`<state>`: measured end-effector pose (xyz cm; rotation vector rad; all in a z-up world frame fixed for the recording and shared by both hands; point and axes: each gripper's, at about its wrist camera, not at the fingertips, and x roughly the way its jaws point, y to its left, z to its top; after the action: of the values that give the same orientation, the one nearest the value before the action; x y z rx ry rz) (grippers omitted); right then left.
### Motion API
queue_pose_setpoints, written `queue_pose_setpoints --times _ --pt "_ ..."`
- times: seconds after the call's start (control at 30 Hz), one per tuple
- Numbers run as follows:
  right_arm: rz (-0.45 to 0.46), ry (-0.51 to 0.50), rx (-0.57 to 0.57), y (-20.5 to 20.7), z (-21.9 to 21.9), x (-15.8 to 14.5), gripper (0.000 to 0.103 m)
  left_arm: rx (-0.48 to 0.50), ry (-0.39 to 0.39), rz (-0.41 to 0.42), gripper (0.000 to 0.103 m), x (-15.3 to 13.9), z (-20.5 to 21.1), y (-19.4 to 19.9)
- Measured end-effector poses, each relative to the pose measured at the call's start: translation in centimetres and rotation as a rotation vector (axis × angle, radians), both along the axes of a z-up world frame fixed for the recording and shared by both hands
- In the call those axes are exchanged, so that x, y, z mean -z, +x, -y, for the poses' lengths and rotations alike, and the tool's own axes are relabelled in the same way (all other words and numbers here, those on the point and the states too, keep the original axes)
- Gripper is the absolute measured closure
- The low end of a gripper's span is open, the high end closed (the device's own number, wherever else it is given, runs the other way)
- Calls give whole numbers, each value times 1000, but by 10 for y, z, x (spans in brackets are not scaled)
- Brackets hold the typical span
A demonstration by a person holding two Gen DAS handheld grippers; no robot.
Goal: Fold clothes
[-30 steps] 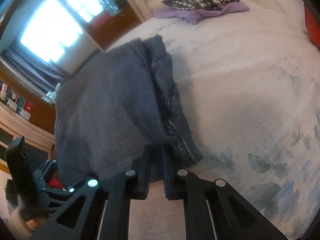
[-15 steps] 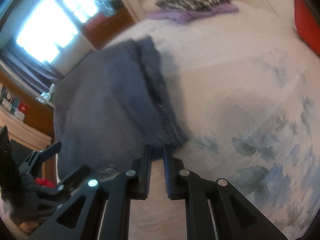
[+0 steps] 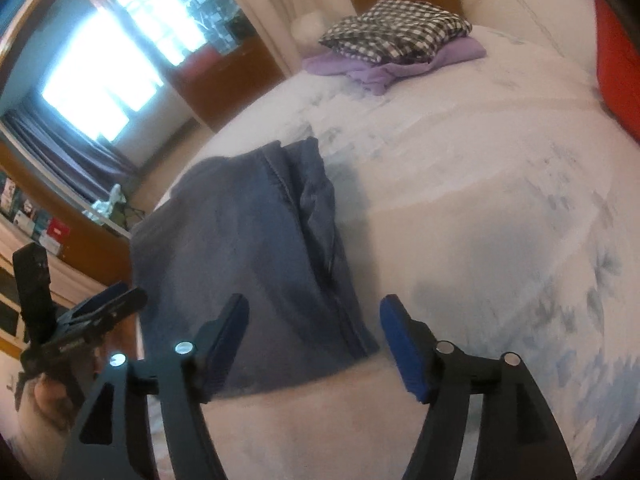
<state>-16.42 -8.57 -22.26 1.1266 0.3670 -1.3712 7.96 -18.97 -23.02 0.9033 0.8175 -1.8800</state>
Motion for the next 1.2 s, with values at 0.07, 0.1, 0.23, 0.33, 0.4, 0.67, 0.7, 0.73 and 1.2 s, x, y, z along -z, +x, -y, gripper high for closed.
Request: queue_pose_setpoints --times 0.07,0.1,0.23,0.33,0.4,0.67,0.7,0.73,1.2 --pt "11 7 2 0 14 5 33 0 14 9 0 10 8 -7" --pt "19 9 3 0 20 8 32 1 22 12 0 15 12 -11" --pt "25 33 -7 0 44 21 32 17 61 18 0 27 24 -22" --pt "24 51 -31 3 58 30 31 24 73 17 0 27 26 -25" --pt "25 57 -44 5 65 37 31 25 73 7 0 28 26 -28" --pt "49 46 -103 18 78 45 23 29 73 -33 0 32 28 -38" --pt "34 51 -107 21 78 44 23 30 74 -39 2 32 28 -39" --pt "22 56 -115 26 78 43 30 41 80 -50 17 31 27 -40" --pt "-64 116 -180 42 76 40 49 123 66 -48 39 30 20 -49"
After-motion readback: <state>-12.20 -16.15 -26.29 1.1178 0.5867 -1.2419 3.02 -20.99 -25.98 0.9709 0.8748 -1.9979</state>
